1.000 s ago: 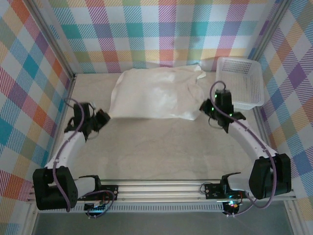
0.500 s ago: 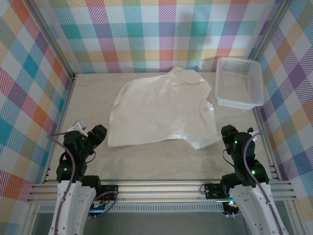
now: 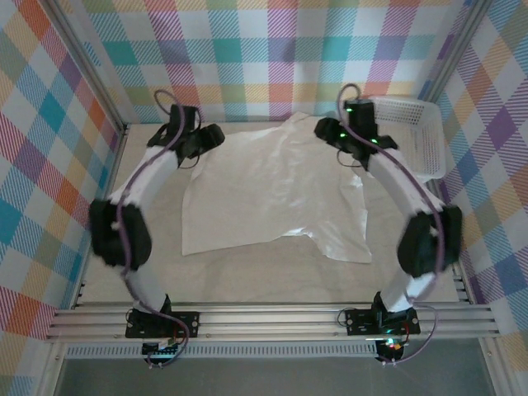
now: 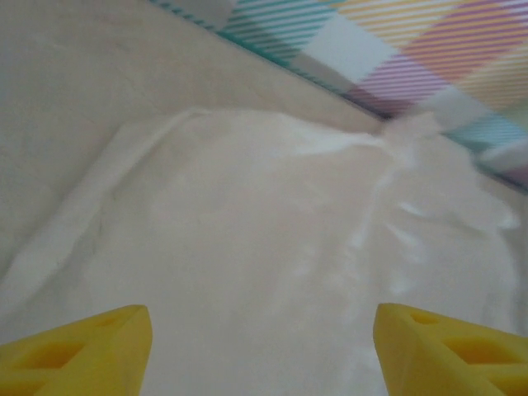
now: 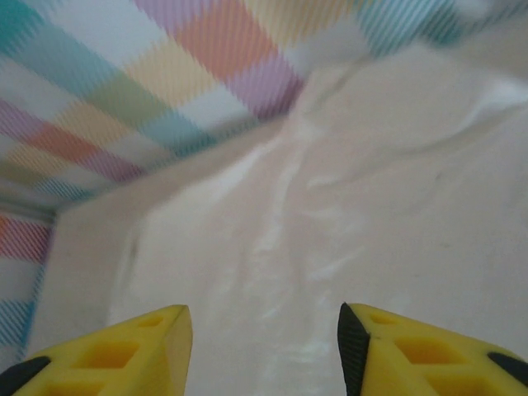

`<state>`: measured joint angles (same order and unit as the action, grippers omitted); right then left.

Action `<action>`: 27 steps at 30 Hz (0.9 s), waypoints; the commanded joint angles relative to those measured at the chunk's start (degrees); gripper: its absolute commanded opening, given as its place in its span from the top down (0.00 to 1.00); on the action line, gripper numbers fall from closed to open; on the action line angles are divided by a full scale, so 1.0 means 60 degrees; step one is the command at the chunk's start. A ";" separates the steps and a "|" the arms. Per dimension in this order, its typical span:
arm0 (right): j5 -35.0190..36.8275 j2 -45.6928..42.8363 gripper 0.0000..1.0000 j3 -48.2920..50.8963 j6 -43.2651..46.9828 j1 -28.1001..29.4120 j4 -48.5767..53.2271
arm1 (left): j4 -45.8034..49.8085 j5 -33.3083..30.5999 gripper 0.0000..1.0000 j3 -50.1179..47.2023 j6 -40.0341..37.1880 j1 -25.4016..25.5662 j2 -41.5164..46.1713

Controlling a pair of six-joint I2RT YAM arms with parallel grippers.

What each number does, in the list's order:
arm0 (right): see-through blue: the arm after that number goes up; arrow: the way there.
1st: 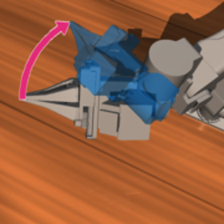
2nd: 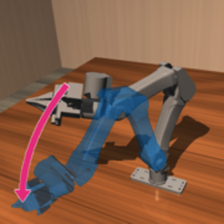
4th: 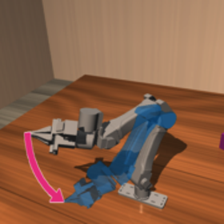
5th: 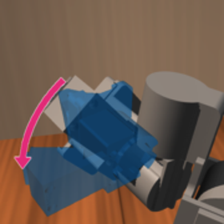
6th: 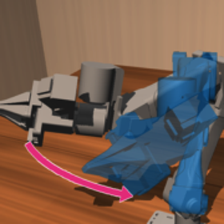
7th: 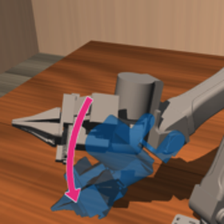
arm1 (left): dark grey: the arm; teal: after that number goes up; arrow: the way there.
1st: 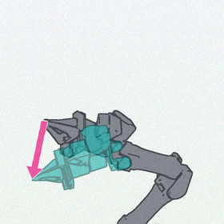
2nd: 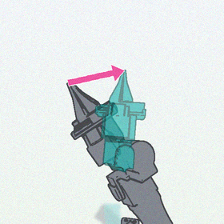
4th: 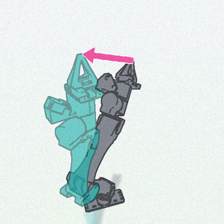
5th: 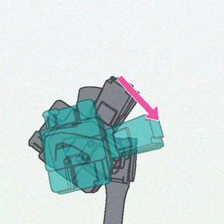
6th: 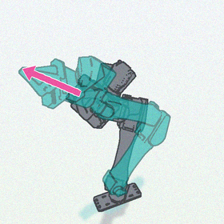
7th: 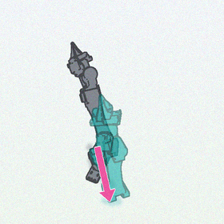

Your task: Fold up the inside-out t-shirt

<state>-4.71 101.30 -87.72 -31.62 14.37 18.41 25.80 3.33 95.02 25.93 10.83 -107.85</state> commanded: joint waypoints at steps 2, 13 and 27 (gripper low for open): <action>-0.0967 0.2121 0.55 -0.1009 0.0298 0.0066 0.1998 | 0.2635 -0.0675 0.27 0.3856 -0.0889 -0.0355 -0.3383; -0.1189 0.3049 0.54 0.0436 -0.0207 0.0137 0.2177 | 0.3897 0.0434 0.26 0.9717 -0.1510 -0.0983 -0.8082; -0.0478 0.0277 0.61 0.5246 -0.1366 0.0149 0.2244 | 0.3023 0.0699 1.00 0.3724 -0.1137 -0.1053 -0.4059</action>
<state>-9.50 104.49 -62.39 -37.17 15.05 26.59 45.78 7.05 130.41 18.46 4.10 -145.23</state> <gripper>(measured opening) 0.385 0.053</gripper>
